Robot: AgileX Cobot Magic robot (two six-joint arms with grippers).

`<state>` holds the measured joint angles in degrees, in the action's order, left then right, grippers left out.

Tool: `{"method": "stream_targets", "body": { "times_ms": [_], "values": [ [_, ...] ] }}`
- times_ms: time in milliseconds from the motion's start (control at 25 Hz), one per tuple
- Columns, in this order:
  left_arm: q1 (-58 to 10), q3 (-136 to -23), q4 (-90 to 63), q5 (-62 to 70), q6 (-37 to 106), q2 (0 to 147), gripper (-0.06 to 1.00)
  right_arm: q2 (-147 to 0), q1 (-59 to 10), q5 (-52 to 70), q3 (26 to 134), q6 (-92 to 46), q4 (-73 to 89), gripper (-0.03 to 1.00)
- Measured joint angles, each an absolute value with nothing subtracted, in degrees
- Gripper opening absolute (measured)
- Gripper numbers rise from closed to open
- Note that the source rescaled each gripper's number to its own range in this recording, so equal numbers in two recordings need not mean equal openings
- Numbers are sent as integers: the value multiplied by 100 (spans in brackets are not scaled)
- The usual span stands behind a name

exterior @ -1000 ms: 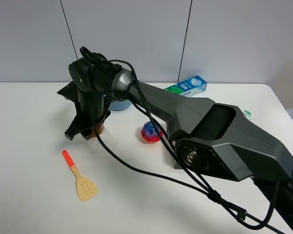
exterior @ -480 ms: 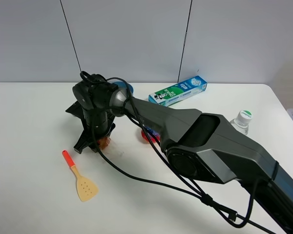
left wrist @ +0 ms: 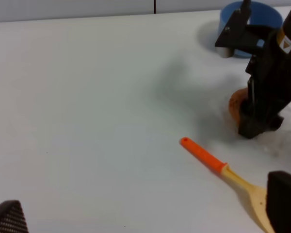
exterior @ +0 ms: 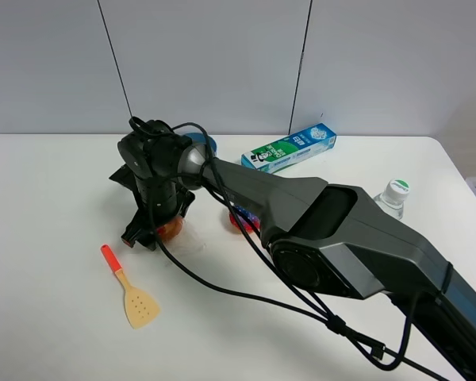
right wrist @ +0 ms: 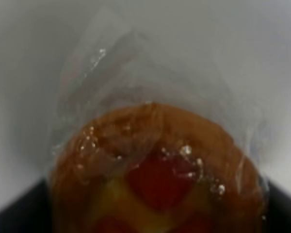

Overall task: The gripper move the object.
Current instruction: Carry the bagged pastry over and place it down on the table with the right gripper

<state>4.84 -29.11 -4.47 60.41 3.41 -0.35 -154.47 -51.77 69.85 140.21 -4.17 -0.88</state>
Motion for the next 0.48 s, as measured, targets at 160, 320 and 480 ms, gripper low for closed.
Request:
{"method": "stream_targets", "body": {
  "times_ms": [160,320,480],
  "values": [
    [484,-2911,-447,6041,341,-35,100,-15447,-5177,6985,14028,-267,-78,95],
    [484,-2911,-447,6041,341,-35,100,-15294,-5177,6990,14028,-263,-58,99],
    [484,-2911,-447,6041,341,-35,100,-14616,-5177,7000,14028,-223,214,100]
  ]
}}
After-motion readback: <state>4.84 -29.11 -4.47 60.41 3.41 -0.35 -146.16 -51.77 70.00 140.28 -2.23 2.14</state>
